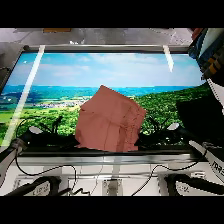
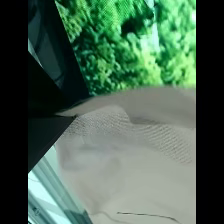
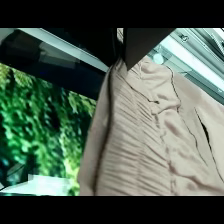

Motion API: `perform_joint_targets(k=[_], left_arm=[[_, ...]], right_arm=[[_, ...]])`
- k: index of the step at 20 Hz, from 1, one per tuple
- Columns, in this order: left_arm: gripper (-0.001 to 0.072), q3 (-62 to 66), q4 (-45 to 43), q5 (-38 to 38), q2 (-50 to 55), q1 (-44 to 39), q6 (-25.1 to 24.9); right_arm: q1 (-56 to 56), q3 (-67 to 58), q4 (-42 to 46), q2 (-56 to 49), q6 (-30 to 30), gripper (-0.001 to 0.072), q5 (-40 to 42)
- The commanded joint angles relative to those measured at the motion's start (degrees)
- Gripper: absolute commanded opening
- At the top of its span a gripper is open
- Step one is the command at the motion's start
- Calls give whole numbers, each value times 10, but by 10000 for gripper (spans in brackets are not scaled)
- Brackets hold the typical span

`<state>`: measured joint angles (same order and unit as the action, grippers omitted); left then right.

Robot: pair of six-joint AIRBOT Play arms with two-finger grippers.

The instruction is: Fold the clothes and pants, and hang the long-sleeved shirts on hangers.

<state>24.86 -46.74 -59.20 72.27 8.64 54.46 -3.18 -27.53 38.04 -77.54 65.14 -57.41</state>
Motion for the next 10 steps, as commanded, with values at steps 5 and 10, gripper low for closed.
perform_joint_targets(k=[5,10], left_arm=[[6,106,-12,-81,-102,-9,-22],[6,263,-12,-74,-322,-9,-13]], right_arm=[[-1,-114,-60,22,-81,19,-172],[-1,-237,-113,187,-60,18,-185]])
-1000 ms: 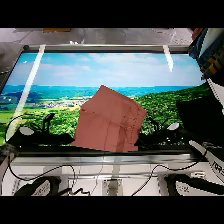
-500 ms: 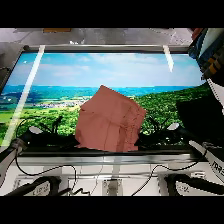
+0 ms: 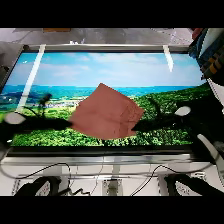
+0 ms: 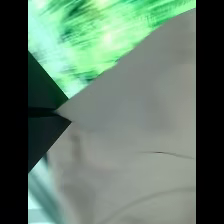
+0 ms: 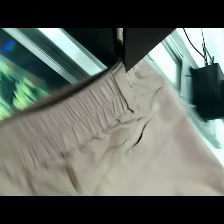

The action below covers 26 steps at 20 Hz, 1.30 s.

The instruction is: Fold the clothes and pants, and hang the long-sleeved shirts on hangers.

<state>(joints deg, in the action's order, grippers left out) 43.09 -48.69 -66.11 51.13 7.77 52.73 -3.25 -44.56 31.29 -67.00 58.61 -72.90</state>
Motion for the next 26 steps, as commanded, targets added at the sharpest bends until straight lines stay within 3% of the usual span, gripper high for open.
perform_joint_targets(k=[1,6,9,12,15,18,21,22,24,26], left_arm=[[6,108,8,15,-158,0,4],[6,142,7,191,-372,0,3],[6,141,7,187,-442,0,4],[5,136,8,166,-442,0,12],[5,89,15,139,-386,-1,40],[5,7,83,134,-279,-2,38],[6,-63,181,234,-98,-43,-52],[6,-59,205,265,-28,-66,-59],[6,-28,249,281,80,-99,-59],[5,16,265,268,148,-125,-56]], right_arm=[[0,-96,-48,121,9,18,-29],[0,-212,-39,288,40,18,20],[0,-237,-36,353,70,18,68],[0,-233,11,361,149,18,89],[0,-177,69,318,212,18,82],[-1,-78,74,250,224,18,116],[-37,27,70,146,253,19,335],[-53,43,60,104,268,19,402],[-74,37,20,34,279,19,471],[-80,14,6,-4,279,19,484]])
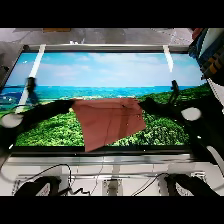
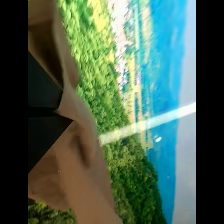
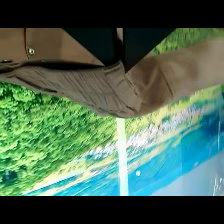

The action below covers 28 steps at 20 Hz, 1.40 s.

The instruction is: Fold the clothes and pants, and hang the long-sleeved shirts on hangers.

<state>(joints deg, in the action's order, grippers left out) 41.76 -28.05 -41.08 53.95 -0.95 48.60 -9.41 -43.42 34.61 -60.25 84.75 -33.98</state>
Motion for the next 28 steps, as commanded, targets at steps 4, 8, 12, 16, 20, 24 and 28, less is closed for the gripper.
perform_joint_targets(k=[4,8,12,16,20,24,28], left_arm=[[5,50,29,-20,123,-65,-14],[5,50,-233,-134,120,-63,166],[6,38,-286,-263,129,-67,205],[6,21,-237,-246,152,-91,205],[217,20,-237,-255,172,-119,239],[696,21,-237,-256,178,-133,243],[696,21,-240,-256,178,-132,243]], right_arm=[[-16,-43,87,-73,11,19,52],[-17,-88,289,-73,16,18,-158],[-17,-90,415,-83,17,19,-312],[-17,-90,436,-103,59,18,-324],[-17,-90,441,-117,58,46,-353],[-17,-90,482,-117,53,664,-351],[34,-99,608,-116,52,688,-342]])
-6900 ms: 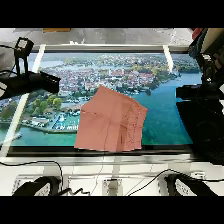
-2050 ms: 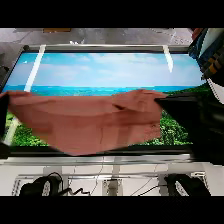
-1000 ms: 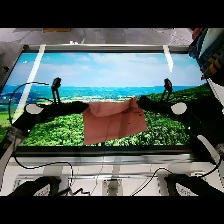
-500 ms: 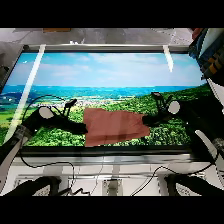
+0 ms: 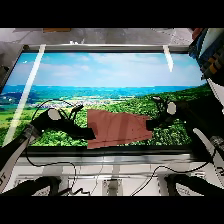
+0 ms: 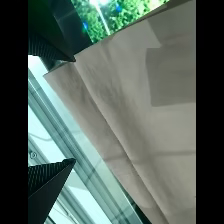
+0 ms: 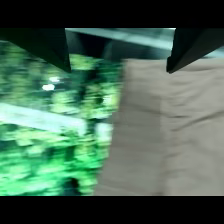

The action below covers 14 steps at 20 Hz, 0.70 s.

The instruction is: Fold the clothes and pants, and hang the long-sleeved shirts on hangers.

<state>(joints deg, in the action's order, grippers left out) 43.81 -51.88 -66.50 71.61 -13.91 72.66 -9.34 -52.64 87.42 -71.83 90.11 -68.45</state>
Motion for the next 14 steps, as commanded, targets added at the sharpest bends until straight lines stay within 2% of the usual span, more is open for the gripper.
perform_joint_targets(k=[1,2,3,4,7,8,9,10,11,13,14], left_arm=[[696,0,-2,-2,2,-2,2],[696,0,-2,-2,2,-3,2],[696,0,-2,-2,2,-2,2],[696,0,-2,-2,2,-2,2],[695,0,-2,-2,2,-2,2],[695,0,-2,-2,2,-3,2],[695,0,-2,-2,2,-3,2],[695,0,-2,-2,2,-3,2],[695,0,-2,-2,2,-3,2],[694,0,-2,-2,2,-3,2],[694,0,-2,-2,2,-3,2]], right_arm=[[71,-14,75,-1,-4,676,4],[115,-22,60,-1,-26,672,3],[160,-26,33,-1,-60,613,-1],[210,-25,-31,-1,-111,515,-9],[334,11,-337,-25,-272,406,-57],[352,30,-426,-38,-321,404,-75],[355,46,-466,-47,-347,407,-66],[348,57,-465,-50,-358,423,-26],[337,65,-446,-50,-358,488,37],[311,67,-413,-50,-346,498,79],[299,67,-410,-50,-317,617,84]])
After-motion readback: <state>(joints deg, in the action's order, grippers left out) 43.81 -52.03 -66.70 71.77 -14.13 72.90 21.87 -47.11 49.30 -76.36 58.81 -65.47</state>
